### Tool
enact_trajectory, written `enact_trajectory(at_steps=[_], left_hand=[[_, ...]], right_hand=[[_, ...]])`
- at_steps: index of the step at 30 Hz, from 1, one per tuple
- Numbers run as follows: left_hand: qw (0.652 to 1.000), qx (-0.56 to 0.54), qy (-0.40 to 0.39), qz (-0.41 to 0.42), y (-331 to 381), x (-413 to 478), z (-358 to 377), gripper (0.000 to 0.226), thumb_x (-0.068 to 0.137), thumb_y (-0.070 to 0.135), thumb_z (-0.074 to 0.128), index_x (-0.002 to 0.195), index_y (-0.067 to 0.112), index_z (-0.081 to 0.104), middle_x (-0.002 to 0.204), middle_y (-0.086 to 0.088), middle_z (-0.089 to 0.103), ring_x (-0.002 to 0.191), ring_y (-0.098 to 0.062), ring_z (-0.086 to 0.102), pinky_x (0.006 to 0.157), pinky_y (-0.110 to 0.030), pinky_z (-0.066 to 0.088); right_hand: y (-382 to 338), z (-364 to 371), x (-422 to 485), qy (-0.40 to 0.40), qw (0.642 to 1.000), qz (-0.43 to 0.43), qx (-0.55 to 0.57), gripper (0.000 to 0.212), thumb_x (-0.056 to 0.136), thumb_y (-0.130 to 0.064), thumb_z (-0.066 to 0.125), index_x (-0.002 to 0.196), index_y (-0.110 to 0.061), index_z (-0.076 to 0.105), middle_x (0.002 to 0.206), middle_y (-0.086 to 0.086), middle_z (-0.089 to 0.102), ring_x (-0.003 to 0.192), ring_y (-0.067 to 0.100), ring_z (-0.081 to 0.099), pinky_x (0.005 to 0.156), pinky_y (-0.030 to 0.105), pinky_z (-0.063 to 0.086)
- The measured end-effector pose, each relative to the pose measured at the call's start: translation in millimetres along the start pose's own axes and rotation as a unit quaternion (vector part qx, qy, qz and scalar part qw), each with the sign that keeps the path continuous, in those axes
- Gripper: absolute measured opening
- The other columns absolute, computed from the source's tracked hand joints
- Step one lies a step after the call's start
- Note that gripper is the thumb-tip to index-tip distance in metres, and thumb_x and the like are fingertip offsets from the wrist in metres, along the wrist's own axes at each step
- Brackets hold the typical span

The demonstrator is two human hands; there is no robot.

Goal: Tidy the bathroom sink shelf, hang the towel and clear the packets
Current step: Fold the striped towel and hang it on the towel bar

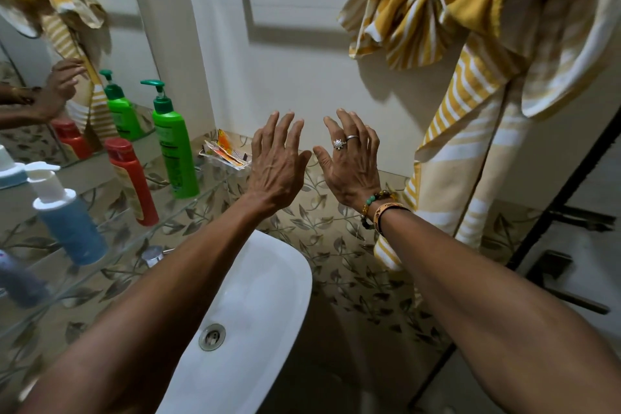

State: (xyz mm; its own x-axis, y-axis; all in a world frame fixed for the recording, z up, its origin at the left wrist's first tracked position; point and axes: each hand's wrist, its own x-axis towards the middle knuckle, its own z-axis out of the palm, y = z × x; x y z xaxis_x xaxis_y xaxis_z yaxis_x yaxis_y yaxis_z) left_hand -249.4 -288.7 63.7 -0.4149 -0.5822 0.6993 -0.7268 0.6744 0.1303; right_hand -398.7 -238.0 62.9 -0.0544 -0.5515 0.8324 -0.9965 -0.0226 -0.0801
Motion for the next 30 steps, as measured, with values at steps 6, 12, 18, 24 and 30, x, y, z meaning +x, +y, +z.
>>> enact_trajectory(at_steps=[6,12,18,24,30], left_hand=[[1.0,0.01,0.006,0.005,21,-1,5,0.059,0.104,0.039,0.042,0.154,0.009,0.03,0.164,-0.012,0.022,0.154,-0.031,0.009,0.122,-0.044,0.006],[1.0,0.021,0.015,0.016,41,-8,5,0.06,0.104,0.04,0.044,0.153,0.009,0.031,0.163,-0.013,0.024,0.153,-0.032,0.011,0.121,-0.042,0.005],[0.999,0.012,0.003,0.041,54,-9,-4,0.061,0.104,0.04,0.043,0.154,0.008,0.028,0.164,-0.013,0.02,0.154,-0.032,0.007,0.122,-0.045,0.006],[0.996,-0.038,-0.002,0.081,81,-9,-14,0.061,0.103,0.037,0.045,0.154,0.008,0.028,0.164,-0.014,0.02,0.154,-0.032,0.007,0.121,-0.046,0.007],[0.987,-0.098,-0.012,0.125,118,-14,-15,0.061,0.102,0.035,0.046,0.153,0.006,0.029,0.164,-0.014,0.02,0.154,-0.033,0.007,0.122,-0.047,0.007]], right_hand=[[11,-16,-5,0.02,1.0,-0.002,0.0,0.053,0.095,-0.039,0.051,0.138,-0.009,0.054,0.148,0.016,0.046,0.139,0.036,0.041,0.111,0.052,0.031],[16,-31,-18,0.023,1.0,0.002,0.0,0.052,0.093,-0.036,0.06,0.137,-0.009,0.056,0.147,0.016,0.048,0.138,0.036,0.042,0.11,0.052,0.032],[20,-53,-32,0.037,0.999,0.017,-0.031,0.051,0.094,-0.036,0.06,0.137,-0.01,0.057,0.147,0.015,0.049,0.138,0.035,0.043,0.11,0.052,0.032],[29,-86,-52,0.045,0.993,0.072,-0.083,0.051,0.095,-0.039,0.058,0.138,-0.012,0.055,0.148,0.013,0.048,0.137,0.034,0.043,0.11,0.052,0.031],[43,-130,-80,0.066,0.978,0.108,-0.165,0.047,0.095,-0.039,0.057,0.134,-0.014,0.052,0.138,0.016,0.054,0.128,0.037,0.049,0.107,0.05,0.031]])
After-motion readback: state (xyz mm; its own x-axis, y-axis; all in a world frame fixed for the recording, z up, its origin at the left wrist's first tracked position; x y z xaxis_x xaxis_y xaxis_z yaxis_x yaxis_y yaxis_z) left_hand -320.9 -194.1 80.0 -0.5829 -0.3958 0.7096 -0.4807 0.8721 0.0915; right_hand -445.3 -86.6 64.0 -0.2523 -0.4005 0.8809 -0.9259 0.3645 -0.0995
